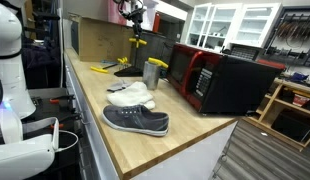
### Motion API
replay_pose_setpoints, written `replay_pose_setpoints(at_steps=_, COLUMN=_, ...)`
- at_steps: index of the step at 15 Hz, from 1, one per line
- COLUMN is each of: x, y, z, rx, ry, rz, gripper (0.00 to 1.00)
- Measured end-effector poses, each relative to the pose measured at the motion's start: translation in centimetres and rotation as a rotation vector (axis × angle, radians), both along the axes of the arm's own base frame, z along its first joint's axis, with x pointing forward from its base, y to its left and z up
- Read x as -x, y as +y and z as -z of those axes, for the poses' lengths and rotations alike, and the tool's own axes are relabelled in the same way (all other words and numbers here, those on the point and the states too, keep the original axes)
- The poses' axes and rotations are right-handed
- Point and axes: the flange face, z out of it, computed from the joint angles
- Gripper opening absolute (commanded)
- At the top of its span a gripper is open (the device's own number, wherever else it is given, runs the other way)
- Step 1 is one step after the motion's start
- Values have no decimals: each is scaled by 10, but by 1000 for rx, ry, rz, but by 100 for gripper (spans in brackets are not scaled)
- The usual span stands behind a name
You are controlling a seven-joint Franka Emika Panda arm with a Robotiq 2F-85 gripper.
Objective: Remove the black object from the tin and put it on the black stand
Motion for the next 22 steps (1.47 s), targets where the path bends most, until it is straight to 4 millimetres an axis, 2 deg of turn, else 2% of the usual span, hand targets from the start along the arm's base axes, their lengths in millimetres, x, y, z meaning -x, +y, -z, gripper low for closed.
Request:
replay_pose_setpoints(at_steps=5, x=1, y=-3, z=-5, rx=11, ry=-8, rz=1, gripper=6)
replay_pose_setpoints(at_steps=12, x=3, y=-4, z=8, rx=34, ry=10, rz=-4, gripper=6)
replay_pose_setpoints(at_steps=22, x=1, y=-1, z=6, rx=28, ry=-9, rz=-13, gripper=6)
